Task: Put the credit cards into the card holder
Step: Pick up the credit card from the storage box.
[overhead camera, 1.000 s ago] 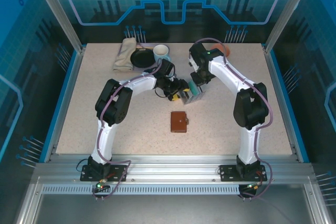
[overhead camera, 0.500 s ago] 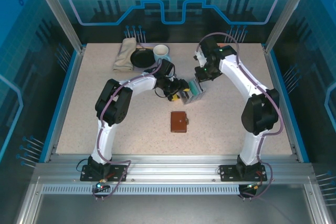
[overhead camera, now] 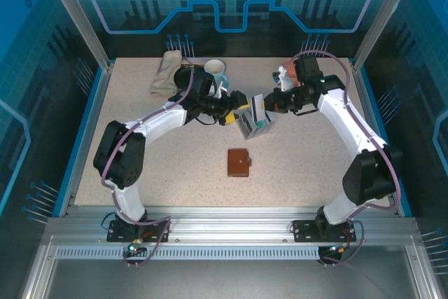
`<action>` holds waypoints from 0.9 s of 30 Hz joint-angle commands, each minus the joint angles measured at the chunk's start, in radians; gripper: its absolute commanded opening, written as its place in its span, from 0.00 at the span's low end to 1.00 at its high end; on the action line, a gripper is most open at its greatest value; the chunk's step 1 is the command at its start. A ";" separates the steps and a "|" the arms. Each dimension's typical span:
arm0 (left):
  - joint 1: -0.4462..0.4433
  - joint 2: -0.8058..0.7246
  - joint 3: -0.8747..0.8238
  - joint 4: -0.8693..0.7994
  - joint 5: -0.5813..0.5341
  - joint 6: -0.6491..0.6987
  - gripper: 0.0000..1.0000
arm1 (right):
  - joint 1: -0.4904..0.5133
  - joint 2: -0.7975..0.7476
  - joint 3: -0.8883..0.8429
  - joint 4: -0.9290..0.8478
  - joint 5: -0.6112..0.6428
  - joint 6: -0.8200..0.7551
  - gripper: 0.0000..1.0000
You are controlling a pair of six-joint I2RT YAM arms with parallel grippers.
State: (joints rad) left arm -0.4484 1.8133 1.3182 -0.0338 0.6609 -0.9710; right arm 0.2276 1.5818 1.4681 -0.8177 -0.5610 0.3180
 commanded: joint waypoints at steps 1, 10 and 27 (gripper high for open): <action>0.002 -0.030 -0.013 0.116 0.121 -0.014 0.80 | -0.022 -0.041 -0.047 0.095 -0.178 0.082 0.06; -0.013 -0.019 0.009 0.302 0.267 -0.091 0.63 | -0.032 -0.037 -0.070 0.130 -0.211 0.113 0.07; -0.013 -0.047 -0.009 0.381 0.301 -0.169 0.05 | -0.085 -0.060 -0.162 0.238 -0.288 0.182 0.22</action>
State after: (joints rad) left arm -0.4526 1.8015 1.3098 0.2810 0.9012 -1.1103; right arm 0.1505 1.5360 1.3281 -0.6064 -0.8036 0.4847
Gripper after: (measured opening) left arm 0.065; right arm 0.181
